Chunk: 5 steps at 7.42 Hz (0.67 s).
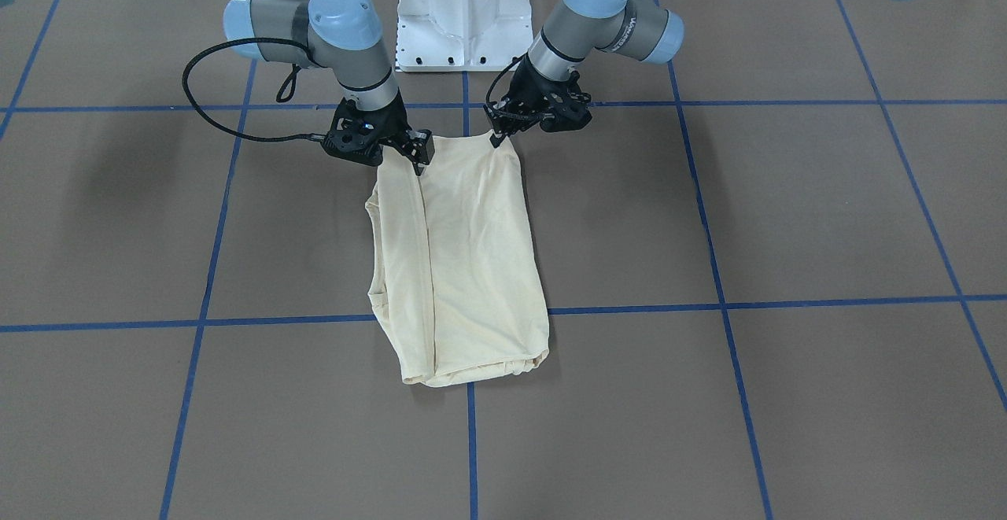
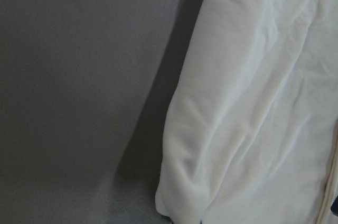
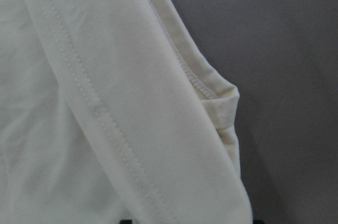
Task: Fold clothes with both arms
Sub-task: 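Grasp the shirt's near edge with both grippers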
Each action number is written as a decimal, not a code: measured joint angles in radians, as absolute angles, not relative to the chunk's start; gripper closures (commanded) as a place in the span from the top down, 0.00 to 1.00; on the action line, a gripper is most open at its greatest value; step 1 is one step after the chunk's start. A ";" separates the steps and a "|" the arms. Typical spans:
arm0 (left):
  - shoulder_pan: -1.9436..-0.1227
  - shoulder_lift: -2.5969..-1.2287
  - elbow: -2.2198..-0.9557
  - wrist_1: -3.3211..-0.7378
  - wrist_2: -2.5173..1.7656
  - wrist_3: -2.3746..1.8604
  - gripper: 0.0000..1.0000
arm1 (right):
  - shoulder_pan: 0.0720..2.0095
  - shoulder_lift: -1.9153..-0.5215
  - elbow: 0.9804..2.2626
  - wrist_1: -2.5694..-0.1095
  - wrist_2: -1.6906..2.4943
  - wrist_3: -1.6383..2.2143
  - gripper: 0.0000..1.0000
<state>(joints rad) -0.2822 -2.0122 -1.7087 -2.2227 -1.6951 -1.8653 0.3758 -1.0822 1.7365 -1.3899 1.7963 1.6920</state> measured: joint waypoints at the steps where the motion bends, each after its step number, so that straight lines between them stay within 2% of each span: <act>1: -0.282 -2.012 -1.709 -2.223 -1.695 -1.865 0.00 | 0.376 -1.076 1.728 -1.390 1.796 1.692 0.56; 4: -0.282 -2.012 -1.710 -2.223 -1.695 -1.865 0.00 | 0.377 -1.071 1.723 -1.390 1.796 1.692 0.12; 5: -0.282 -2.012 -1.709 -2.223 -1.695 -1.865 0.00 | 0.377 -1.071 1.723 -1.390 1.796 1.692 0.04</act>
